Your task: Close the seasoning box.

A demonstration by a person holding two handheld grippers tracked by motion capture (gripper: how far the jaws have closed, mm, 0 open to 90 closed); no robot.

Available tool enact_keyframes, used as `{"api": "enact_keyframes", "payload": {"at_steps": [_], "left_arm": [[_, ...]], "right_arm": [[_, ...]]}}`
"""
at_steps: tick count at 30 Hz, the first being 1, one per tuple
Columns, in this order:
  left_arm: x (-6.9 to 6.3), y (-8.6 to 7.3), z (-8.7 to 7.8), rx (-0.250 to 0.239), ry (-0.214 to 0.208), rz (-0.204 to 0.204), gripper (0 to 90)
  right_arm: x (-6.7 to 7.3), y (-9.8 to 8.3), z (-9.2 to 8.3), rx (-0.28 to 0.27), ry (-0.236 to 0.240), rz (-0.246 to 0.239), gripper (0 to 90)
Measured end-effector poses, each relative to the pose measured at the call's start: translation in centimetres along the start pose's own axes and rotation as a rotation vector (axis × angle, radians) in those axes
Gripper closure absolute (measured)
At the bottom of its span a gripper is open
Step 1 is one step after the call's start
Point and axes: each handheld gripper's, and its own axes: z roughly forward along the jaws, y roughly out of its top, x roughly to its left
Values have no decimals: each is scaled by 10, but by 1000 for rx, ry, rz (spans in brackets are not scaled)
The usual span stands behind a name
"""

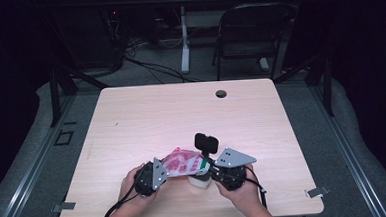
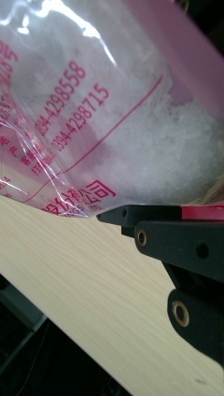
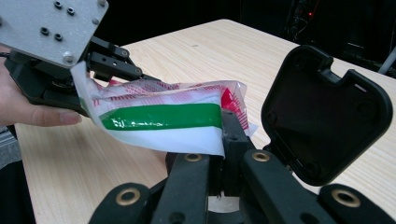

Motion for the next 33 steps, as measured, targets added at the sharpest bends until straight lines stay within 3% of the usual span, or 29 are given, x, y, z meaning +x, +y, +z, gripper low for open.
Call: {"api": "enact_keyframes", "payload": {"at_steps": [9,18,33], "left_arm": [[-2,-2,5,11,-32,-19,722],[-2,-5,10,16,-72,-65,721],[-4,-6,14,21,-82,-75,720]], "right_arm": [[2,0,2,-2,6,0,900],[3,1,4,1,9,-6,900],[4,1,5,-2,15,-6,900]]}}
